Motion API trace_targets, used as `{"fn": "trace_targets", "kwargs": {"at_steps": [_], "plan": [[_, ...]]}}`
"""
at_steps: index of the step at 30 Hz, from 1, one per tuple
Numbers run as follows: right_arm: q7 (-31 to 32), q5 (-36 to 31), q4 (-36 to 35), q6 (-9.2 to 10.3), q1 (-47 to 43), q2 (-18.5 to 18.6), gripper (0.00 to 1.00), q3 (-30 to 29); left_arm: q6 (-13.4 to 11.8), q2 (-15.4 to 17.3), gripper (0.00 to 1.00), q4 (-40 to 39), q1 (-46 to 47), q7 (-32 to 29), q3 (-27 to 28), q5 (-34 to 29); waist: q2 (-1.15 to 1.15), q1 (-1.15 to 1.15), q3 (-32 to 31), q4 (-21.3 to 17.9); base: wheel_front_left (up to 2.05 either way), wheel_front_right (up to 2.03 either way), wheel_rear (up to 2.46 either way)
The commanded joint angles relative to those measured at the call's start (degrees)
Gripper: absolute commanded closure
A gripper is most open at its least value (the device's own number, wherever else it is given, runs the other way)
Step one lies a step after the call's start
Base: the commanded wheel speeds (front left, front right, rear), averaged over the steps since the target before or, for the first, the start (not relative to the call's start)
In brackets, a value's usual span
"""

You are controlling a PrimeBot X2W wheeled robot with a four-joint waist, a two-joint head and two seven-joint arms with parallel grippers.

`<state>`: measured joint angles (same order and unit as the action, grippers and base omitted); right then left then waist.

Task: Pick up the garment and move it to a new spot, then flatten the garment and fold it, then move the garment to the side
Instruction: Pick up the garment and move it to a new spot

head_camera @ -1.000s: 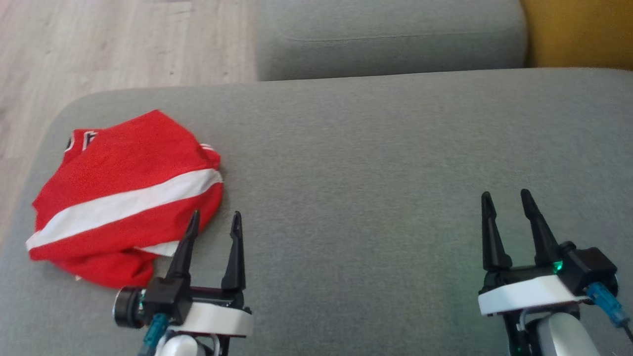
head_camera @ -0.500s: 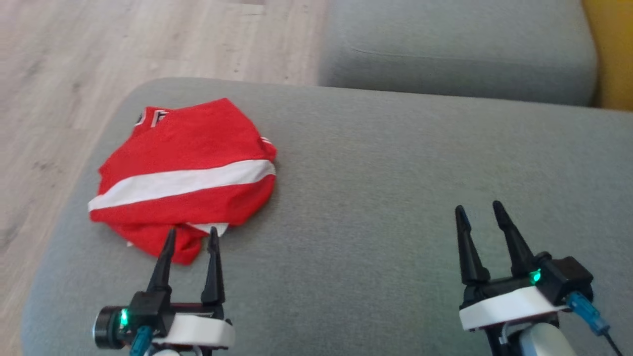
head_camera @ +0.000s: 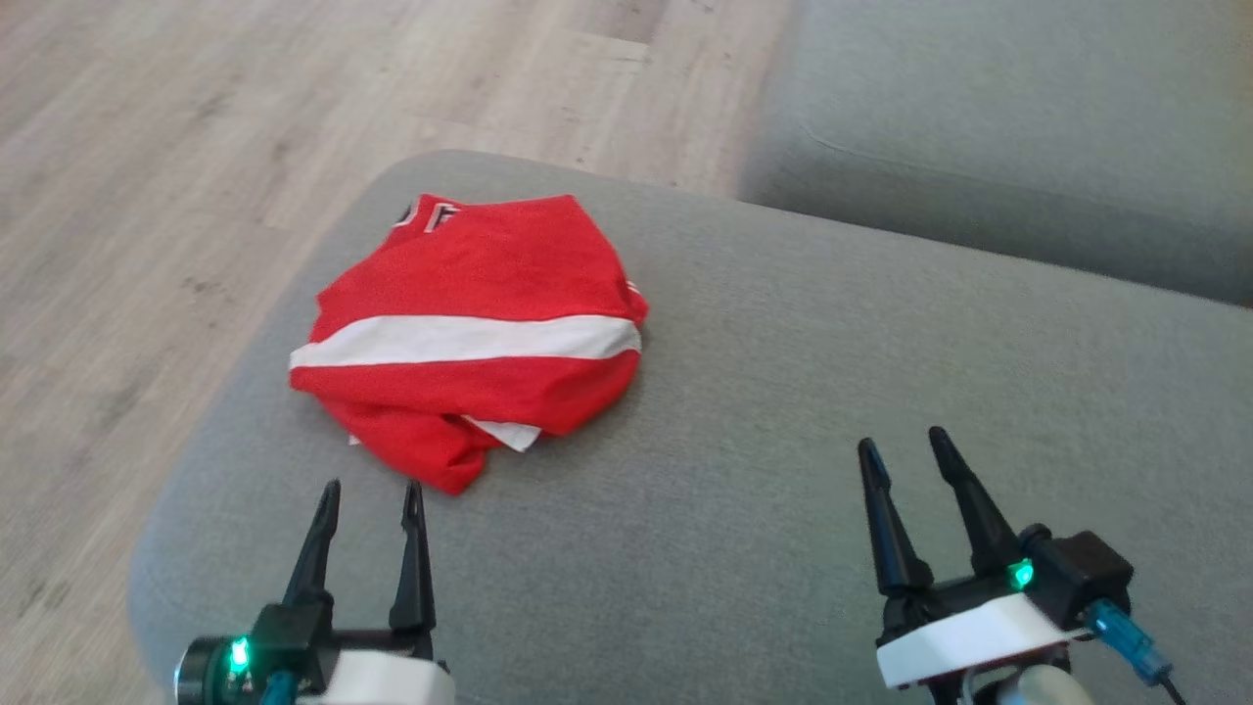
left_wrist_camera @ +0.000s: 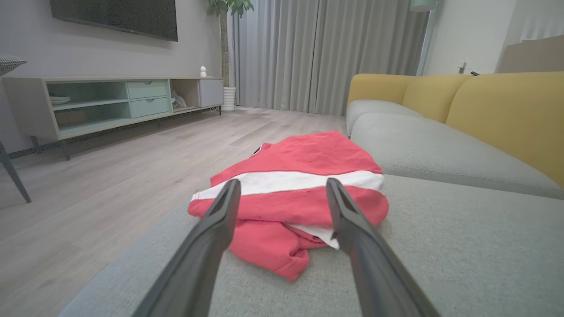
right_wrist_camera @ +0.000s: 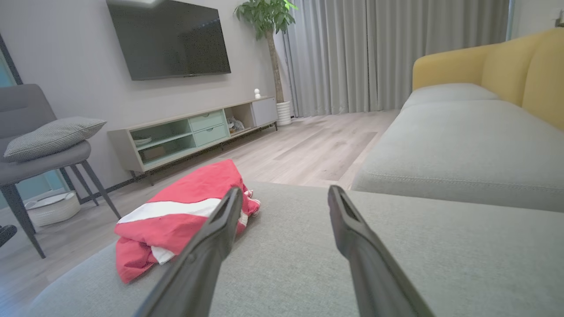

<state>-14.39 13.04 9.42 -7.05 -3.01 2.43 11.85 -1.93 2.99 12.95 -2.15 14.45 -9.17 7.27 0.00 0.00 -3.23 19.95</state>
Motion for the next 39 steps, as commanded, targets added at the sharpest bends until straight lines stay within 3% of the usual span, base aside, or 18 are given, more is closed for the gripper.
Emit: {"fn": "trace_targets", "kwargs": {"at_steps": [1, 7, 15, 21, 29, 36, 39], "plan": [[-0.61, -0.49, -1.98, -0.44, 1.95, 0.44, 0.00, 1.64, 0.17, -0.01, 0.00, -1.53, 1.56, 0.55, 2.05, -0.50, 0.00, 0.00, -0.48, 1.10, 0.00, 0.00, 0.00], [-0.61, 0.30, -2.37, -0.44, 1.30, 0.44, 0.00, 2.15, 0.59, 0.05, 0.00, -2.08, 0.76, 0.55, 2.90, -0.89, 0.00, 0.00, -0.46, 2.27, 0.00, 0.00, 0.00], [-0.61, -0.25, -2.08, -0.44, 0.77, 0.44, 0.00, 2.16, 1.40, 0.76, 0.00, -1.70, 1.09, 0.55, 3.83, -1.44, 0.00, 0.00, 0.78, 0.92, 0.00, 0.00, 0.00], [-0.61, -1.12, -2.08, -0.44, 2.94, 0.44, 0.00, 0.93, 4.08, 4.41, 0.00, 2.66, 7.14, -0.06, 2.88, -3.21, 0.00, 0.00, 4.71, -2.23, 0.00, 0.00, 0.00], [-0.61, -3.05, -2.84, -0.44, 6.69, 0.44, 0.00, -1.04, 8.92, 10.94, 0.00, 12.90, 24.87, -14.01, -0.62, -1.25, 0.00, 0.00, 12.86, -7.20, 0.00, 0.00, 0.00], [-0.61, -3.95, -3.34, -0.44, 9.02, 0.44, 0.00, -1.93, 9.39, 17.09, 0.00, 19.57, 36.69, -25.78, -10.58, 8.74, 0.00, 0.00, 18.02, -10.68, 0.00, 0.00, 0.00], [-0.61, -3.99, -3.54, -0.44, 9.83, 0.44, 0.00, -1.91, 9.40, 20.57, 0.00, 21.29, 39.99, -27.85, -14.41, 12.37, 0.00, 0.00, 19.35, -11.64, 0.00, 0.00, 0.00]]}}
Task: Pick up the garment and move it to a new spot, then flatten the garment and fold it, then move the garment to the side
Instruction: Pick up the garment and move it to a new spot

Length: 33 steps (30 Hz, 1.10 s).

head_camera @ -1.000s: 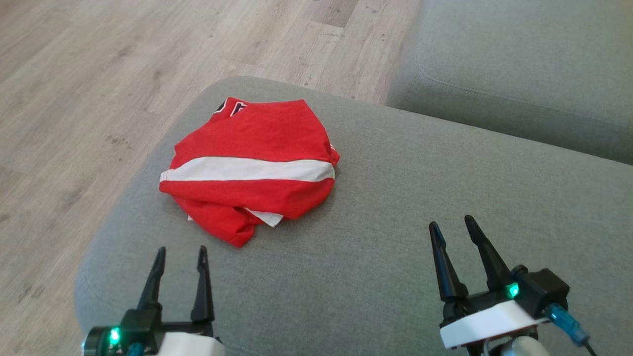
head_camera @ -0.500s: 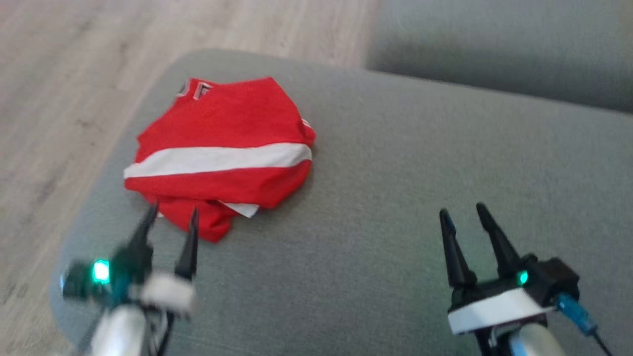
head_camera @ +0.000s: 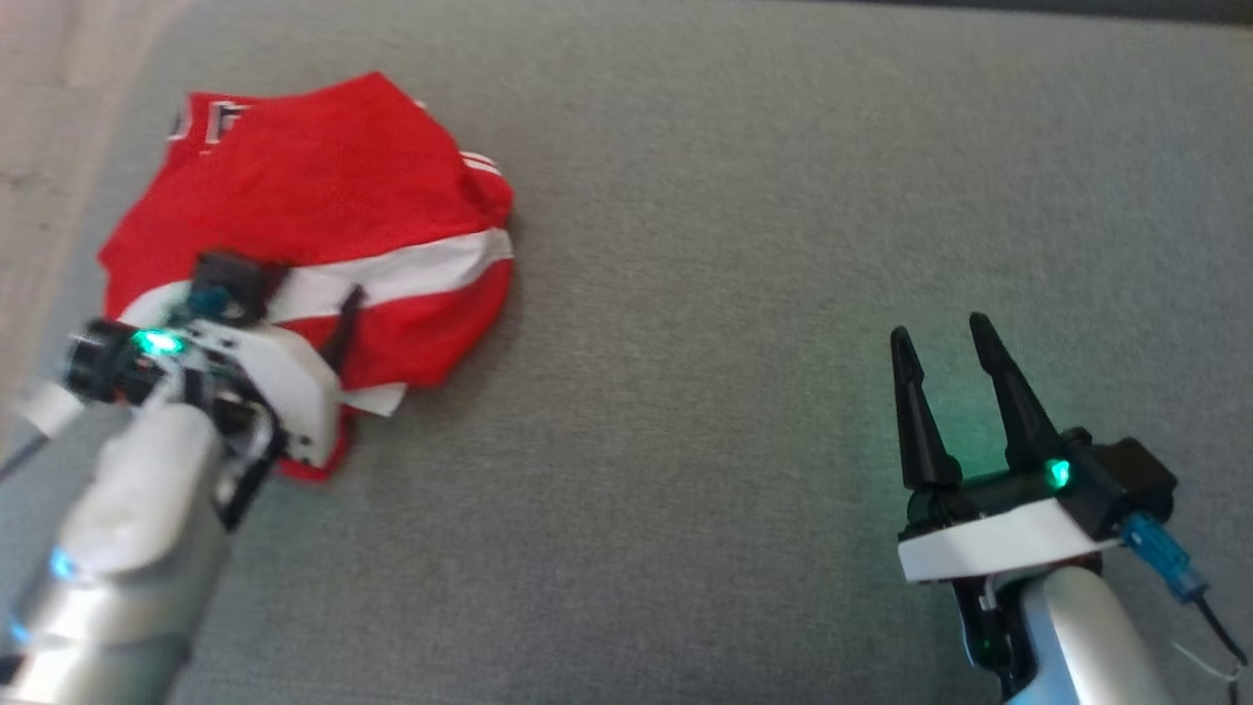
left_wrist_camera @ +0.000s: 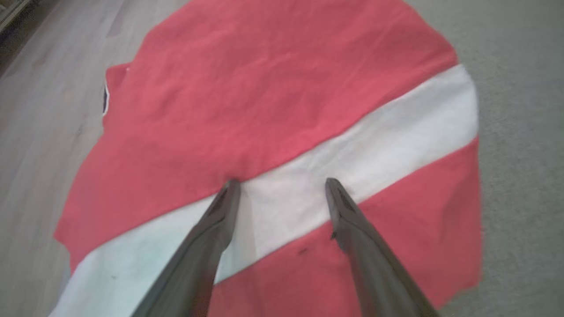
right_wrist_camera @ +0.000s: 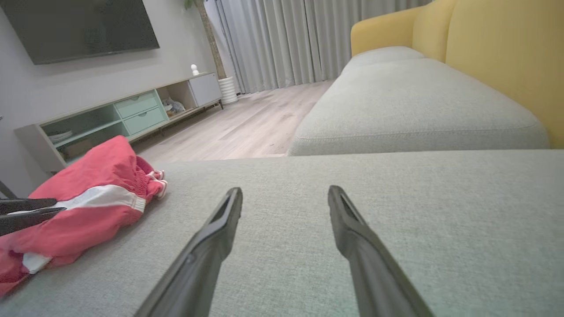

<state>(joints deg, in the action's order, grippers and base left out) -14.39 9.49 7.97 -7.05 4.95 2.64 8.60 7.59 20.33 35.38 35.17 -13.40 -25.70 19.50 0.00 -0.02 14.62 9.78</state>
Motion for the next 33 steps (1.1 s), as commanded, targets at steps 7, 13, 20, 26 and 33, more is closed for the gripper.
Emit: {"fn": "trace_targets", "kwargs": {"at_steps": [7, 13, 20, 26, 33], "plan": [[-0.61, -0.77, -2.27, -0.44, 3.15, 0.23, 0.00, 0.62, -0.11, 6.84, 0.00, 3.61, 6.75, -2.33, -3.94, 6.32, 0.00, 0.02, 3.29, -2.62, 0.00, 0.00, 0.00], [-0.61, -0.78, -1.86, -0.44, 3.58, 0.23, 0.00, 0.18, -0.11, 7.77, 1.00, 5.31, 8.42, -0.15, -7.30, 9.45, 0.00, 0.02, 2.74, -2.61, 0.00, 0.00, 0.00], [-0.61, -0.64, -0.87, -0.44, 2.17, 0.23, 0.00, 0.33, -0.13, 7.07, 1.00, 5.50, 9.63, 10.76, -6.98, 9.74, 0.00, 0.02, -1.81, -1.63, 0.00, 0.00, 0.00], [-0.61, -0.77, -0.27, -0.44, 0.70, 0.23, 0.00, 0.63, -0.80, 6.52, 1.00, 1.46, 10.89, 18.32, -5.18, 9.99, 0.00, 0.02, -5.87, -0.88, 0.00, 0.00, 0.00], [-0.61, 0.02, 0.56, -0.44, -1.79, 0.23, 0.00, 0.96, -4.23, 6.84, 1.00, -8.87, 10.50, 23.18, -2.81, 10.21, 0.00, 0.02, -10.62, -0.95, 0.00, 0.00, 0.00]]}}
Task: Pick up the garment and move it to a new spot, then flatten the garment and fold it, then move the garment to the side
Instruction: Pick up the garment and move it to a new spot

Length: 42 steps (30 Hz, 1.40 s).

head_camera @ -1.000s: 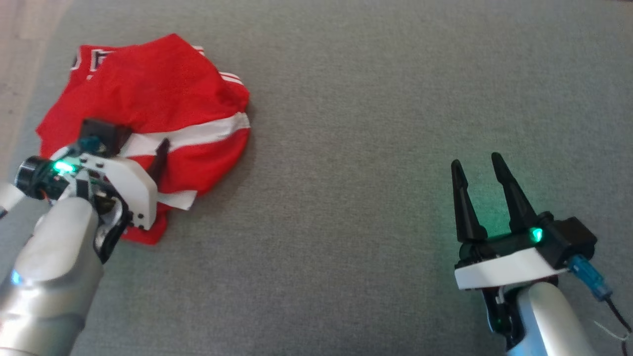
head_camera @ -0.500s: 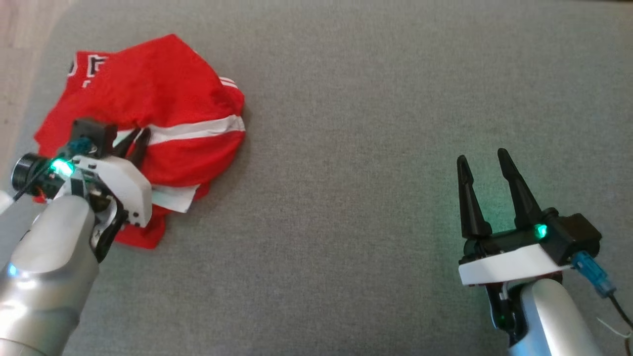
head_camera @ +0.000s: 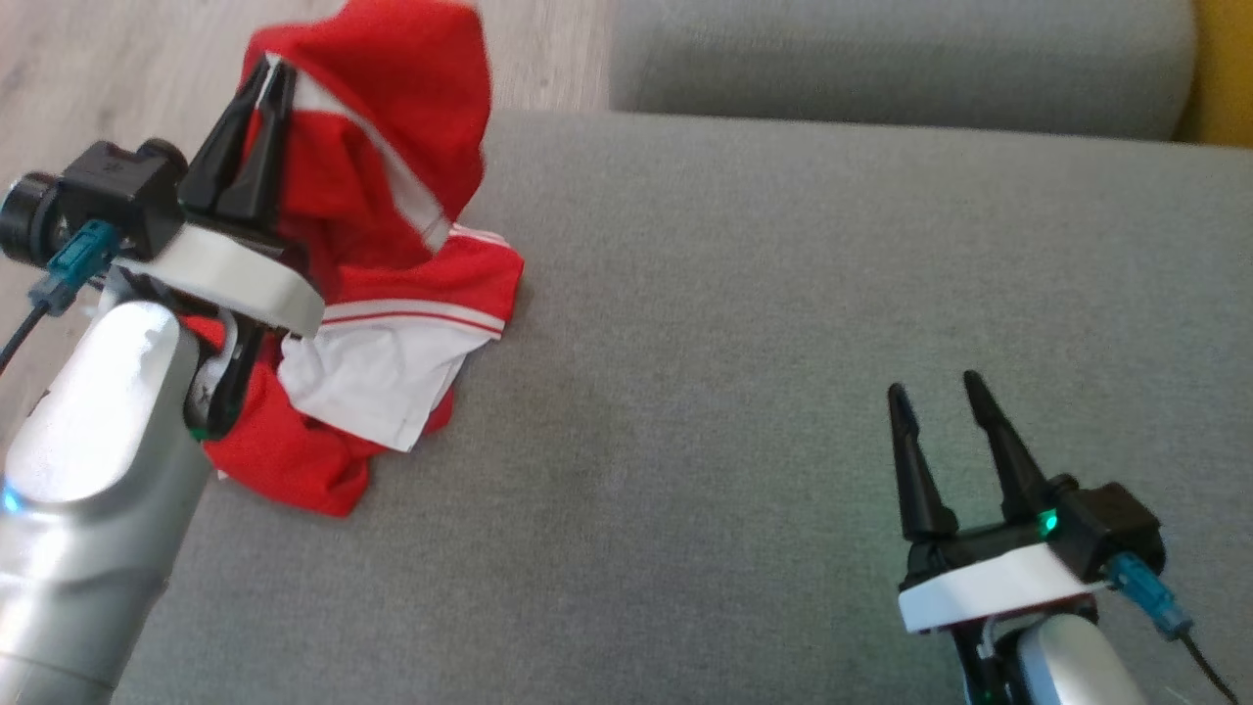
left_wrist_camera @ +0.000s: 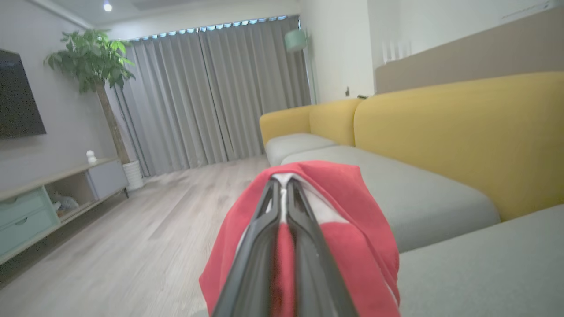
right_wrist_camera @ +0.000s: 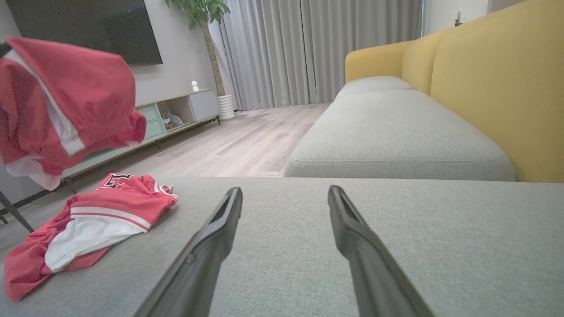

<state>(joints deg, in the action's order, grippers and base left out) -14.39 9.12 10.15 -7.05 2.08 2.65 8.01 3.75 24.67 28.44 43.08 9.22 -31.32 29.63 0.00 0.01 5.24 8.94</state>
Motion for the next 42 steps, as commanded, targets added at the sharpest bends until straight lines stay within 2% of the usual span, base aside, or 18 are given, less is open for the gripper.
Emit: {"fn": "trace_targets", "kwargs": {"at_steps": [1, 3, 9, 16, 24, 29, 32, 33, 34, 38, 42], "plan": [[-0.61, 0.51, -1.59, -0.44, 0.80, 0.22, 0.00, 1.82, -0.94, 2.75, 1.00, -3.46, 2.21, 0.62, 3.04, 0.11, 0.00, -0.01, -1.72, -0.30, 0.00, 0.00, 0.00], [-0.61, 0.69, -1.71, -0.44, 0.19, 0.22, 0.00, 2.32, -1.99, 3.25, 1.00, -8.12, 0.92, 0.11, 3.42, 0.53, 0.00, -0.01, -2.63, -1.03, 0.00, 0.00, 0.00], [-0.61, 0.83, -2.32, -0.44, 0.70, 0.22, 0.00, 1.72, -2.60, 2.48, 1.00, -17.67, -1.26, -3.86, 1.39, 1.30, 0.00, -0.01, -2.09, -3.93, 0.00, 0.00, 0.00], [-0.61, 2.32, -3.87, -0.44, 3.06, 0.22, 0.00, 1.14, -2.99, -0.86, 1.00, -23.71, -2.67, -7.35, -2.70, 1.51, 0.00, -0.01, 1.26, -11.84, 0.00, 0.00, 0.00], [-0.61, 3.01, -8.61, -0.44, 5.49, 0.22, 0.00, 2.39, -2.06, -5.55, 1.00, -20.58, -1.42, -6.91, -7.36, -0.08, 0.00, -0.01, 5.91, -23.24, 0.00, 0.00, 0.00], [-0.61, 4.96, -10.33, -0.44, 6.46, 0.22, 0.00, 2.84, -0.86, -7.95, 1.00, -14.43, 1.93, -5.60, -8.98, -1.26, 0.00, -0.01, 8.13, -28.45, 0.00, 0.00, 0.00], [-0.61, 5.65, -10.75, -0.44, 6.77, 0.22, 0.00, 3.19, -0.33, -8.50, 1.00, -11.29, 3.66, -4.62, -9.58, -2.17, 0.00, -0.01, 8.81, -29.90, 0.00, 0.00, 0.00], [-0.61, 5.96, -10.92, -0.44, 6.83, 0.22, 0.00, 3.26, -0.16, -8.79, 0.76, -9.74, 4.55, -3.58, -9.80, -2.79, 0.00, -0.01, 9.03, -30.32, 0.00, 0.00, 0.00], [-0.61, 6.19, -11.07, -0.44, 6.89, 0.22, 0.00, 3.43, 0.01, -8.93, 0.00, -8.09, 5.40, -2.60, -10.11, -3.52, 0.00, -0.01, 9.23, -30.72, 0.00, 0.00, 0.00], [-0.61, 6.40, -11.46, -0.44, 6.53, 0.22, 0.00, 3.20, 0.85, -9.77, 0.00, -2.47, 7.84, 0.95, -11.23, -5.16, 0.00, -0.01, 9.26, -30.64, 0.00, 0.00, 0.00], [-0.61, 5.69, -11.35, -0.44, 6.13, 0.22, 0.00, 2.55, 1.11, -10.50, 0.00, 0.83, 8.41, 3.43, -10.82, -4.94, 0.00, -0.01, 8.64, -28.11, 0.00, 0.00, 0.00]]}}
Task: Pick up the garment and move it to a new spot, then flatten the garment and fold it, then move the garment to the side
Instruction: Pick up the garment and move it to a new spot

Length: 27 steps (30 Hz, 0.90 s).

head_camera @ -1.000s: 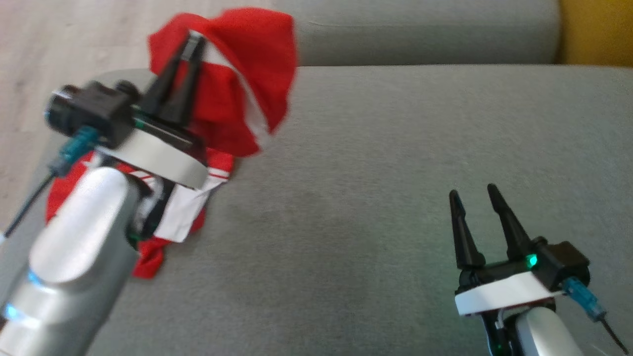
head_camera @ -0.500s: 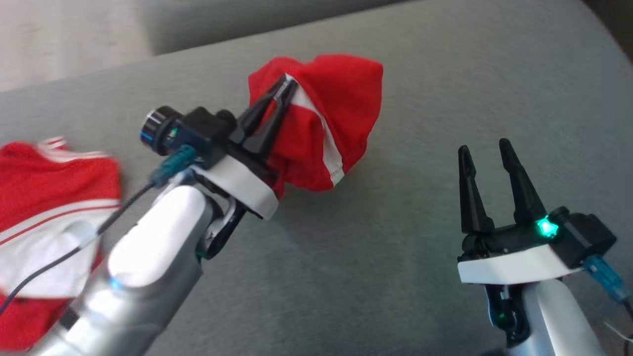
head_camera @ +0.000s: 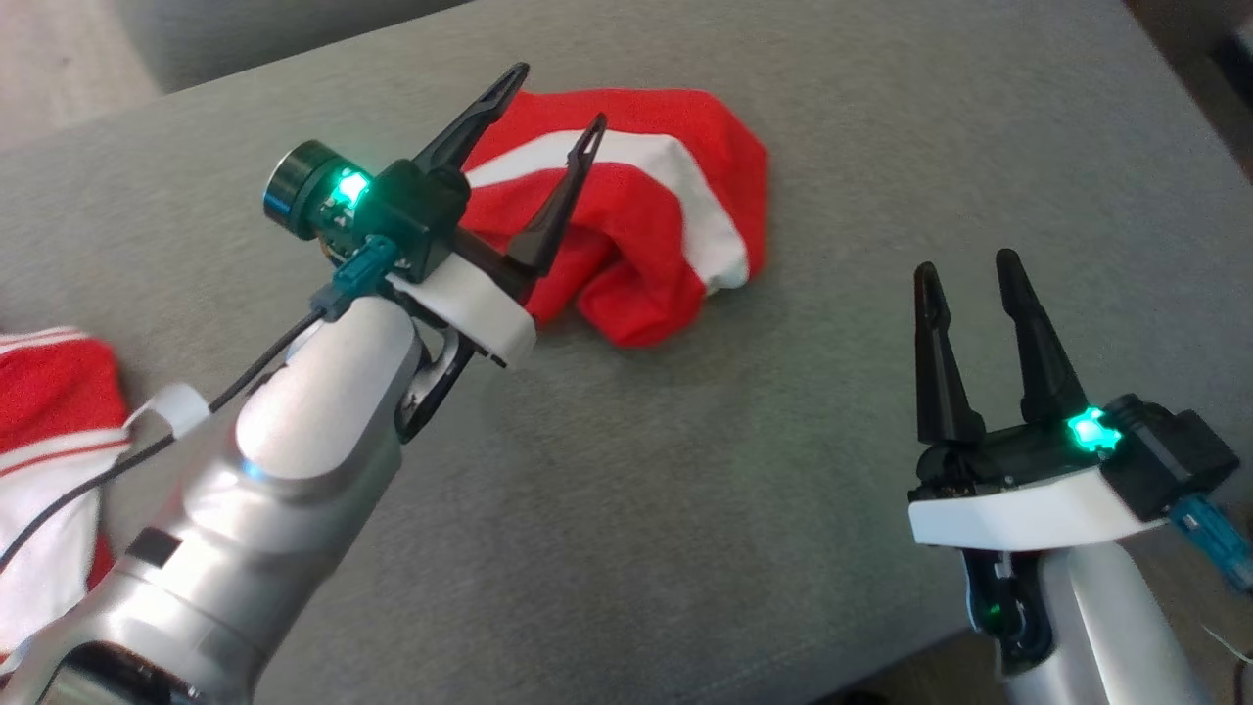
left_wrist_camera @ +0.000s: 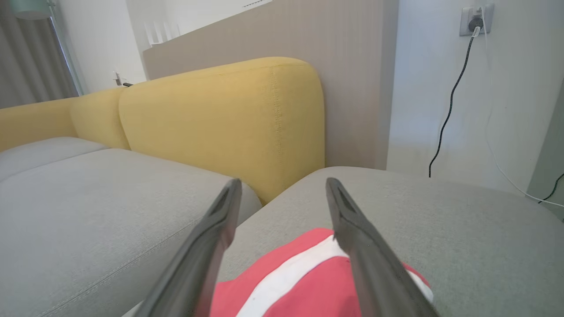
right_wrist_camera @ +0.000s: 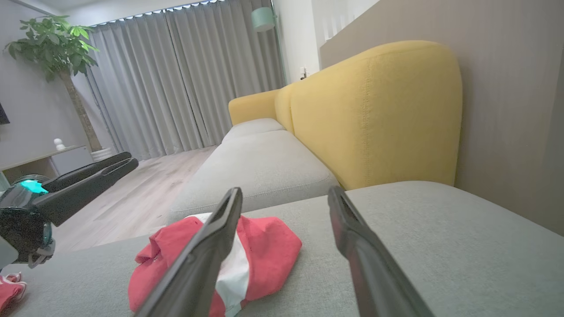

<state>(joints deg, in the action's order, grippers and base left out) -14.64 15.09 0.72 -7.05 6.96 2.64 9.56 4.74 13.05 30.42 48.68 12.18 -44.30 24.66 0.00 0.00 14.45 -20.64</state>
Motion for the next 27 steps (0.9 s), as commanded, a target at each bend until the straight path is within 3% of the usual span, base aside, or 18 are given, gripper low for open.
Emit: {"fn": "trace_targets", "kwargs": {"at_steps": [1, 8, 17, 23, 27], "plan": [[-0.36, -0.56, -1.79, -0.44, 1.21, 0.23, 0.00, 0.95, 0.17, 1.19, 0.00, -0.63, 2.63, 0.87, 2.33, 0.14, 0.00, 0.00, -0.81, 2.26, 0.00, 0.00, 0.00], [-0.36, -3.20, -0.49, -0.44, 0.04, 0.23, 0.00, -0.32, -0.77, 2.49, 0.00, -0.85, -1.65, 2.49, 3.94, 0.88, 0.00, 0.00, -4.05, 9.87, 0.00, 0.00, 0.00], [-0.36, -3.96, 0.43, -0.44, -2.71, 0.23, 0.00, -3.49, -7.63, 4.83, 0.00, -12.07, -19.27, 2.80, 12.08, 0.76, 0.00, 0.00, -8.85, 17.49, 0.00, 0.00, 0.00], [-0.36, -4.84, 0.34, -0.44, -4.63, 0.23, 0.00, -5.71, -11.40, 3.87, 0.00, -19.98, -31.69, 2.81, 17.83, -2.10, 0.00, 0.00, -10.62, 20.37, 0.00, 0.00, 0.00], [-0.36, -4.74, 0.95, -0.44, -6.11, 0.23, 0.00, -6.56, -12.39, 1.98, 0.00, -22.55, -38.60, 2.81, 20.97, -4.31, 0.00, 0.00, -12.02, 21.30, 0.00, 0.00, 0.00]]}}
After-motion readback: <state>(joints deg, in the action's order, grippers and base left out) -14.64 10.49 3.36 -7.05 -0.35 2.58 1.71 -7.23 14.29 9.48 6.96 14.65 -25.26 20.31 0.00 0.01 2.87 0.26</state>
